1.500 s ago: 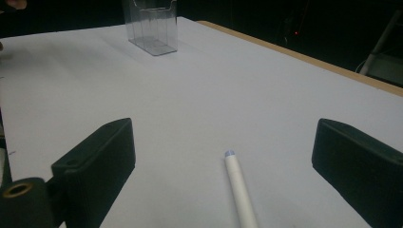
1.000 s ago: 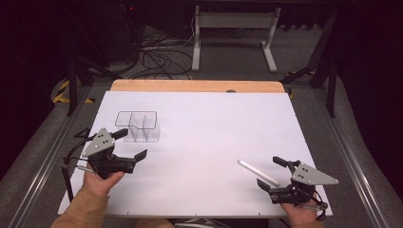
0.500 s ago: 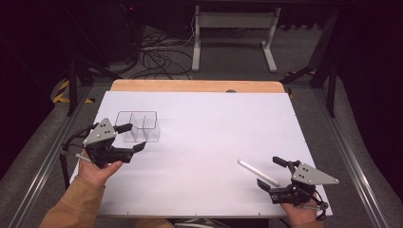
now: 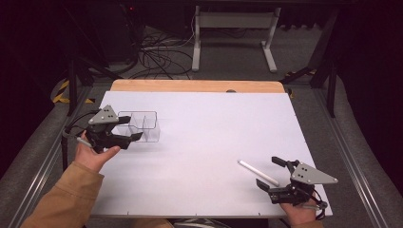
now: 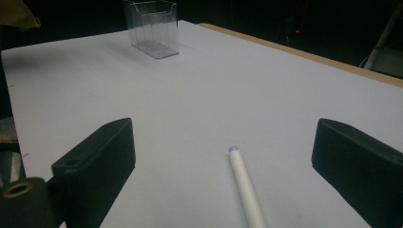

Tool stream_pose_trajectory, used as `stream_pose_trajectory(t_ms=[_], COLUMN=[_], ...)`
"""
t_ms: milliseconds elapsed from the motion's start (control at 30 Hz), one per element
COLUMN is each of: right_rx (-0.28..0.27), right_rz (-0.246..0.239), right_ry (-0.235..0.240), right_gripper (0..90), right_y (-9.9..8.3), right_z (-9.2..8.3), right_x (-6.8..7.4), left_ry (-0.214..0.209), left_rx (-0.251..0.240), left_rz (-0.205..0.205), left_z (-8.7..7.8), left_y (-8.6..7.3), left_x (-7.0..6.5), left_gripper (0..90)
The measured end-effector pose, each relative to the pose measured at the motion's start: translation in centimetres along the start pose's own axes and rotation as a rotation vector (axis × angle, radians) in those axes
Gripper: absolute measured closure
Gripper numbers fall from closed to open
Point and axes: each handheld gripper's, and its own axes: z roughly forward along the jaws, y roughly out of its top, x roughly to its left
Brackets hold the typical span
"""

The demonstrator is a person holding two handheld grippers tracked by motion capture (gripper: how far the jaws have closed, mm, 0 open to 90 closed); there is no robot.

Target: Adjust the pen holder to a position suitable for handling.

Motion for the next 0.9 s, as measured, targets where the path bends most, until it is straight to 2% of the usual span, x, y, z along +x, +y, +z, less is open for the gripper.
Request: stream_pose_trajectory(t_ms=[33,100,200,433,600,733,900], right_rx=[0.000,0.001,-0.001,-0.001,0.003,0.002,-0.001], right_rz=[0.000,-0.002,-0.003,-0.002,-0.001,-0.005,-0.006], right_ry=[0.000,-0.001,0.002,0.006,0.009,0.010,0.017], right_gripper=[7.5,7.5,7.5,7.5,7.5,7.5,7.5], right_y=[0.0,0.0,0.0,0.0,0.0,0.0,0.0], right_z=[0.0,0.0,0.1,0.1,0.2,0.2,0.2], right_x=[0.0,0.0,0.0,0.0,0.0,0.0,0.0], left_ry=[0.000,0.022,0.032,0.043,0.032,-0.007,-0.023], left_rx=[0.000,0.026,0.066,0.104,0.136,0.150,0.191], left_rz=[0.000,0.015,0.031,0.064,0.114,0.136,0.174], left_z=[0.0,0.4,0.8,1.4,2.0,2.5,2.8], left_y=[0.0,0.0,0.1,0.3,0.6,0.9,1.1], left_x=[0.0,0.6,1.2,2.2,2.7,2.9,3.4], left_gripper=[27.7,27.9,29.0,29.6,30.8,34.2,38.9])
